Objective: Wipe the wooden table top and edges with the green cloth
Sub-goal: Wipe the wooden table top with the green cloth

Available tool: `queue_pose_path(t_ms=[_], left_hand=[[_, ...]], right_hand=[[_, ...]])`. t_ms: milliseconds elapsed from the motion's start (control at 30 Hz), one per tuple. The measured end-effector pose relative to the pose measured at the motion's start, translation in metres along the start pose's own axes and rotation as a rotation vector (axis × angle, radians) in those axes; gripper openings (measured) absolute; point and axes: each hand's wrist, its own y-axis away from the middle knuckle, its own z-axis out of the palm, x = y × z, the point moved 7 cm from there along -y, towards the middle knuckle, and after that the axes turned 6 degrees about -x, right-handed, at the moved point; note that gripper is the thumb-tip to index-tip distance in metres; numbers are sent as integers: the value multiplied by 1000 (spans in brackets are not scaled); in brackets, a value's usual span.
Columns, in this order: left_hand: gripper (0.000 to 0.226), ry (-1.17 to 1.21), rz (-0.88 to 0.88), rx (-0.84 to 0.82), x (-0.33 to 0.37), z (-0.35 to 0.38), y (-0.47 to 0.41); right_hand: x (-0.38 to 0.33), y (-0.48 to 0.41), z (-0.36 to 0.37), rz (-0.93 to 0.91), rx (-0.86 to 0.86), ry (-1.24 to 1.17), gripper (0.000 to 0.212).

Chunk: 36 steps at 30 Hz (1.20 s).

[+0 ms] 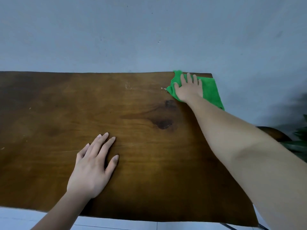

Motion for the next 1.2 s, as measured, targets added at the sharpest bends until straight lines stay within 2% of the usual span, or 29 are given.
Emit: queue_pose_path(t_ms=[233,433,600,767,967,1133,1200], left_hand=[[78,-2,-5,-12,1,-1,0],[76,15,2,-6,2,-3,0],[73,10,-4,-19,1,-2,-2],[74,1,-12,-34,0,-1,-3],[73,-5,-16,-23,2,-2,-1],[75,11,-25,-22,2,-3,-1],[77,15,-30,-22,2,-4,-1]], right_hand=[[-87,131,48,-461,-58,163,77],[-106,257,89,-870,-165,247,76],[-109,232,82,-1044,-198,276,75],[-127,120,54,-888,-144,245,76],[-142,-8,22,-549,-58,129,80],[-166,-34,22,-269,11,8,72],[-180,-23,26,-227,4,15,72]])
